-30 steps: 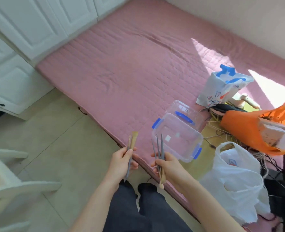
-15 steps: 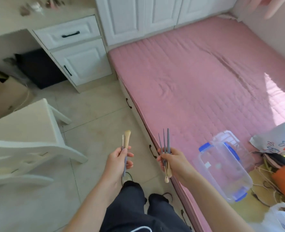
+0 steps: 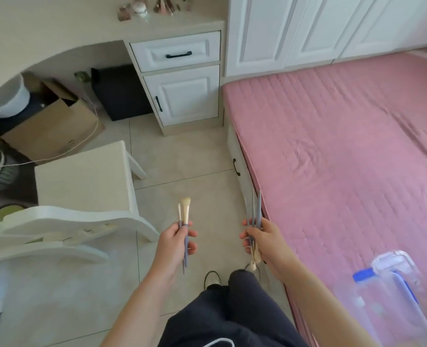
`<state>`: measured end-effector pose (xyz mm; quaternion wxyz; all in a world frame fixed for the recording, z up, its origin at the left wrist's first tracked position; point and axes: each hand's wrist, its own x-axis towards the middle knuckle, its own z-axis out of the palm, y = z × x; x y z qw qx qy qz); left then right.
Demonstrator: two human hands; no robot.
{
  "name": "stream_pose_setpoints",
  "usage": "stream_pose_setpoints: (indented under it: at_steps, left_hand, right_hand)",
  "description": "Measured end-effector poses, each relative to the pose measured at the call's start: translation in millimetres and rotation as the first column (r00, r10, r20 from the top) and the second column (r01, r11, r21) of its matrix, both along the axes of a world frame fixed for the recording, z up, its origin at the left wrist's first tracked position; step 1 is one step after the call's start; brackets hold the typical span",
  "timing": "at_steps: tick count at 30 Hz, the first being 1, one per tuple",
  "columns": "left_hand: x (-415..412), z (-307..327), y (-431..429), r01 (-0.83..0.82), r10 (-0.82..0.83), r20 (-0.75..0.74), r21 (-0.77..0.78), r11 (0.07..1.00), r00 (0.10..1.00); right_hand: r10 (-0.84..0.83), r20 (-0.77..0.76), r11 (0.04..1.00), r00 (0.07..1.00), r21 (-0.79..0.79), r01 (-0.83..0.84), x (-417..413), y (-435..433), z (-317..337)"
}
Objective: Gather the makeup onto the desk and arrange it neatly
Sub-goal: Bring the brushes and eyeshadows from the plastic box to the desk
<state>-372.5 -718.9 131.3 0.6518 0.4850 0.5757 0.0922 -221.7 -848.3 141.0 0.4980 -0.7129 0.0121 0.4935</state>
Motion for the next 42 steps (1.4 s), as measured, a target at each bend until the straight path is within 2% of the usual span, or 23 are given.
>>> stream_pose_setpoints:
  at_steps: [3, 13, 20, 29, 35, 42]
  left_hand:
    - [9, -3, 17, -0.028, 0.028, -0.013, -0.006, 1.000, 1.000]
    - [109, 1, 108, -0.083, 0.083, 0.011, 0.026, 0.996, 0.996]
    - [197, 15, 172, -0.120, 0.119, 0.044, 0.031, 0.992, 0.992]
    - [260, 11, 239, -0.182, 0.182, 0.041, -0.005, 0.983, 0.982]
    - [291, 5, 305, -0.138, 0.138, 0.040, -0.015, 0.990, 0.990]
    - [318, 16, 423, -0.076, 0.075, 0.026, 0.018, 0.997, 0.997]
  right_hand:
    - [0.012, 0.084, 1.000, 0.996, -0.006, -0.011, 14, 24, -1]
    - [0.154, 0.043, 0.988, 0.987, 0.002, -0.154, 109, 128, -2]
    - [0.281, 0.109, 0.959, 0.953, 0.004, -0.283, 209, 211, 9]
    - [0.287, 0.100, 0.956, 0.953, 0.027, -0.291, 276, 298, 6]
    - [0.279, 0.064, 0.960, 0.958, 0.000, -0.280, 297, 356, -1]
    - [0.238, 0.054, 0.971, 0.970, -0.002, -0.238, 323, 464, 8]
